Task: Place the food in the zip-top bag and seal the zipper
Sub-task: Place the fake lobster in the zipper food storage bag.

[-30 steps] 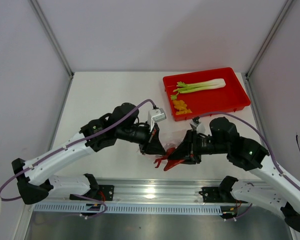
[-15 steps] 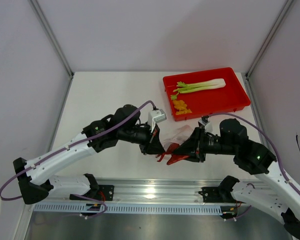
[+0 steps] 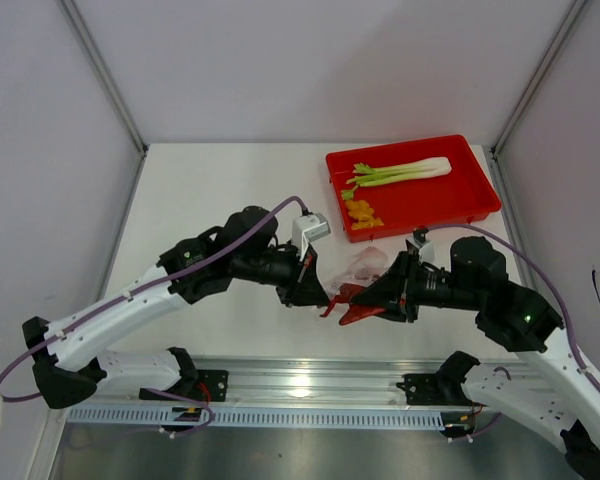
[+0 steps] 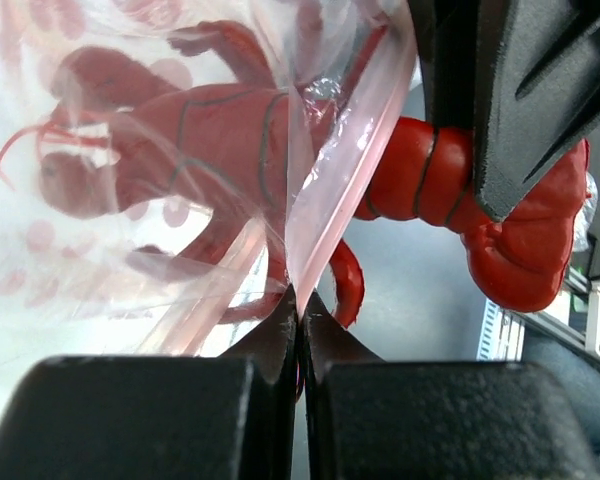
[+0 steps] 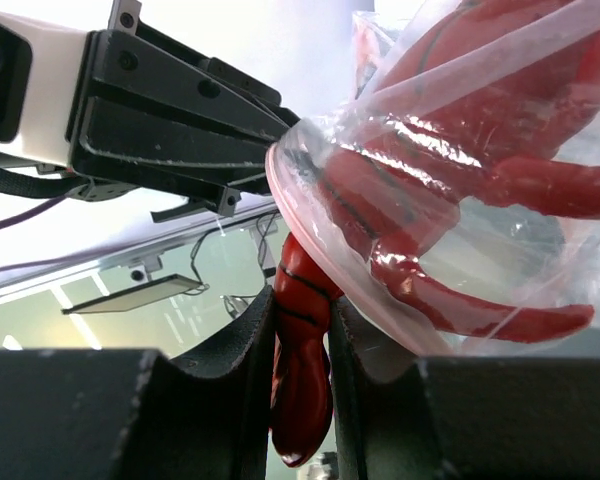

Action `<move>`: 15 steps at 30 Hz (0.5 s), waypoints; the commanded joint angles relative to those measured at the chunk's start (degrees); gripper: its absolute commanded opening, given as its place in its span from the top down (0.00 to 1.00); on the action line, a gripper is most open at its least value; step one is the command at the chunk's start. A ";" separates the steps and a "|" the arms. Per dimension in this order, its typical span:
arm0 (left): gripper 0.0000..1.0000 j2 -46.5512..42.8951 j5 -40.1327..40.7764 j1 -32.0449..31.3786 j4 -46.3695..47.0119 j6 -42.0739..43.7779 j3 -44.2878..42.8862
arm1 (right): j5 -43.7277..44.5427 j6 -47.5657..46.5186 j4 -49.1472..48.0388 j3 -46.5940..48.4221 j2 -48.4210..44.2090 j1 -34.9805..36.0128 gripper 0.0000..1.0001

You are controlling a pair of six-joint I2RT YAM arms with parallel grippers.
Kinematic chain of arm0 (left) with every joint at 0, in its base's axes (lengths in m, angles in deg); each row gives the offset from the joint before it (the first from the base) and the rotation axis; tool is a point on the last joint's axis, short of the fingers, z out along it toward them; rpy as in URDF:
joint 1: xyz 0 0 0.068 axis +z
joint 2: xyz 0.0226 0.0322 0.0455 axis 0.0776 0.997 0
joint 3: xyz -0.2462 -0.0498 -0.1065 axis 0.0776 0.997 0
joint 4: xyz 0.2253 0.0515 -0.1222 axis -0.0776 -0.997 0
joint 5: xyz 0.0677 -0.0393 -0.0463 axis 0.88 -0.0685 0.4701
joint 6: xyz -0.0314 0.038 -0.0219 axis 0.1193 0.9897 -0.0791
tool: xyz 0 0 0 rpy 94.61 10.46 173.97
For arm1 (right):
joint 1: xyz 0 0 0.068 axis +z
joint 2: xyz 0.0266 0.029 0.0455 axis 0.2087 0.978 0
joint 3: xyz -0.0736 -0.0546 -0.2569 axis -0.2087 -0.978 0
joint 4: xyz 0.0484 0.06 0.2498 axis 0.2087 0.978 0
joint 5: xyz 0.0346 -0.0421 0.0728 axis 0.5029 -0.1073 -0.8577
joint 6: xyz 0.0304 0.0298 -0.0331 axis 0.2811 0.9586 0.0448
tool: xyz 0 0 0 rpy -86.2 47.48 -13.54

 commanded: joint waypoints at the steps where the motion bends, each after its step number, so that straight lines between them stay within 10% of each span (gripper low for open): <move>1: 1.00 -1.59 7.27 0.26 -5.15 0.12 -3.29 | -2.59 -3.10 0.25 5.35 -0.64 -0.42 1.00; 15: 1.00 -1.17 18.62 0.26 -8.40 4.43 -8.30 | -14.54 -11.62 9.30 7.02 4.28 -0.33 1.00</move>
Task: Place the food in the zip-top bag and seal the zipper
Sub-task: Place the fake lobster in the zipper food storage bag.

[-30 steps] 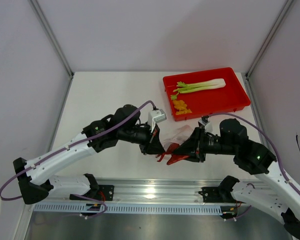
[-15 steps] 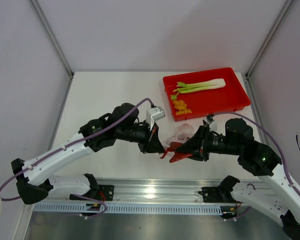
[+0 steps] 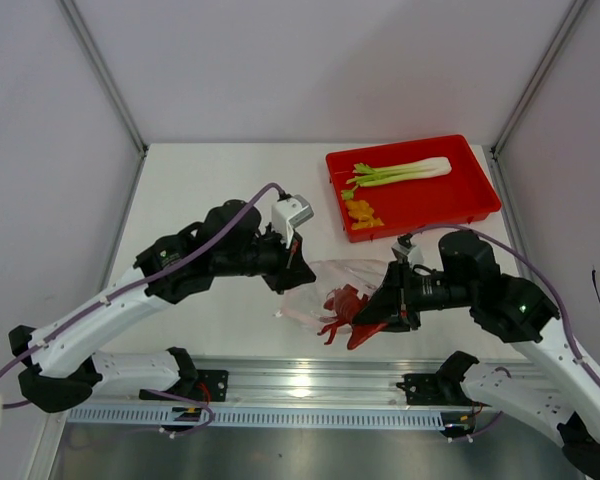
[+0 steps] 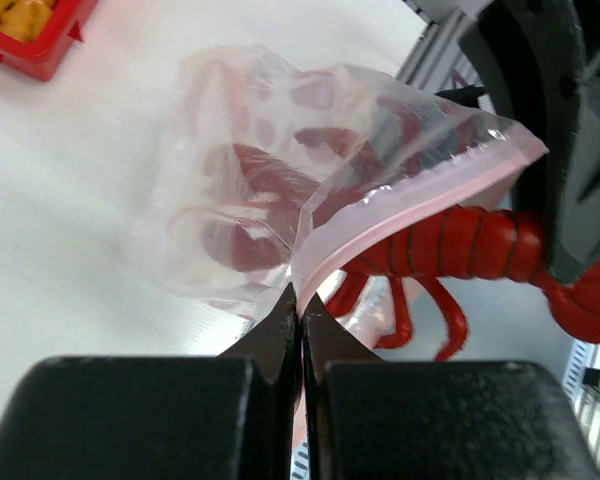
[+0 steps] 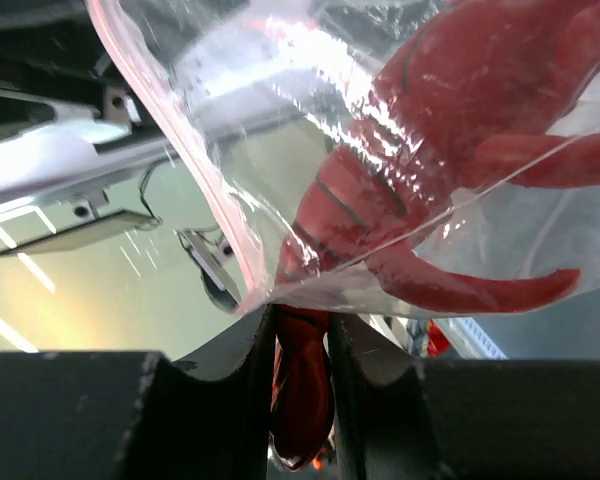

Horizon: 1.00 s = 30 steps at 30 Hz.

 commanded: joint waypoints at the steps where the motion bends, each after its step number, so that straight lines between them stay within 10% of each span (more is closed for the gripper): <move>1: 0.99 1.73 4.74 0.30 -2.35 2.31 -2.38 | -6.02 -4.17 2.23 4.64 1.53 -0.05 1.00; 11: 0.99 5.69 2.56 0.39 -1.92 2.49 -1.24 | -5.24 -12.27 12.61 11.23 5.49 1.36 1.00; 30: 0.99 -4.07 -1.75 -0.22 5.30 -6.92 8.78 | -0.92 7.14 -12.51 4.65 3.91 -3.03 1.00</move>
